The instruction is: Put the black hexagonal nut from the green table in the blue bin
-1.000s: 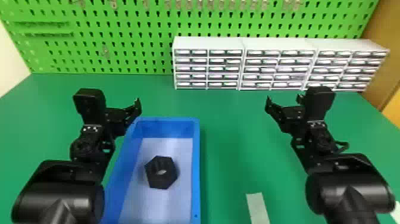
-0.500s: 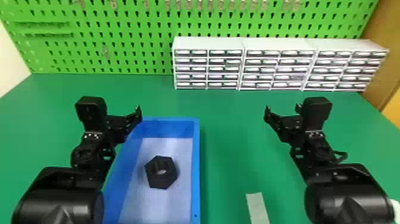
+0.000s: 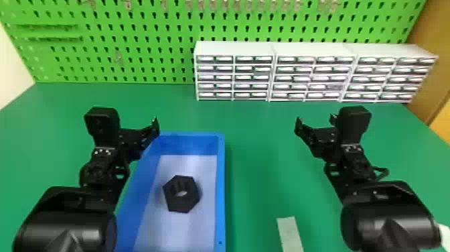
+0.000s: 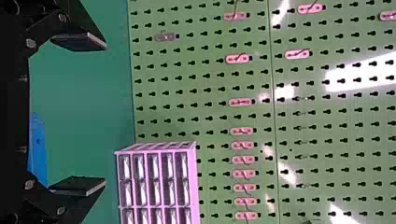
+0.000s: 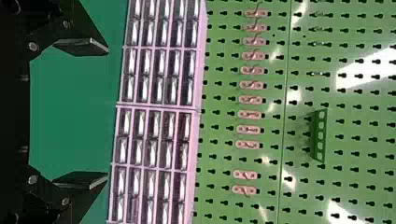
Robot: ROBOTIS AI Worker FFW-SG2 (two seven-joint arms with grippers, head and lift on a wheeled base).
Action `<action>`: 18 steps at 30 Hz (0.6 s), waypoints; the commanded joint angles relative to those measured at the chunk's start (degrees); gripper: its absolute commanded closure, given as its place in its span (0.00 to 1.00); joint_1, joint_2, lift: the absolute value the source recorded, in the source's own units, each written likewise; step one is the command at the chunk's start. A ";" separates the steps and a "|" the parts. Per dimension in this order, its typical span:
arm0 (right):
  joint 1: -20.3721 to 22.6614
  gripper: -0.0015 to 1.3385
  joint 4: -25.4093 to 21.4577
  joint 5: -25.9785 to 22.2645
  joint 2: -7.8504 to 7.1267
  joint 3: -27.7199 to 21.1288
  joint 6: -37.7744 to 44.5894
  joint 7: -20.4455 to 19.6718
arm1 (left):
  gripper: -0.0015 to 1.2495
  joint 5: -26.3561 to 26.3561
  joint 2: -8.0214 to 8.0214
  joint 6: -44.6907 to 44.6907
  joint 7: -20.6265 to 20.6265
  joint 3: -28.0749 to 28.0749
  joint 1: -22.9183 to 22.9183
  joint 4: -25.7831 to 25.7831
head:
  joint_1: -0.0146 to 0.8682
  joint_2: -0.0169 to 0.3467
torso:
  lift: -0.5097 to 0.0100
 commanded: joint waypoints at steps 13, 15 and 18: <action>-0.88 0.25 -0.61 -0.64 -0.46 -0.08 0.37 0.00 | 0.20 -0.21 0.04 -0.09 0.00 -0.38 -1.61 -0.09 | 0.79 0.19 | 0.80; -0.80 0.25 -0.88 -0.64 -0.37 -0.43 0.37 0.00 | 0.20 -0.30 -0.05 -0.09 0.00 -0.38 -1.78 -0.09 | 0.79 0.19 | 0.80; -0.80 0.25 -1.31 -0.64 -0.37 -0.61 0.54 0.00 | 0.20 -0.39 0.04 0.00 0.00 -0.47 -1.87 -0.17 | 0.79 0.19 | 0.80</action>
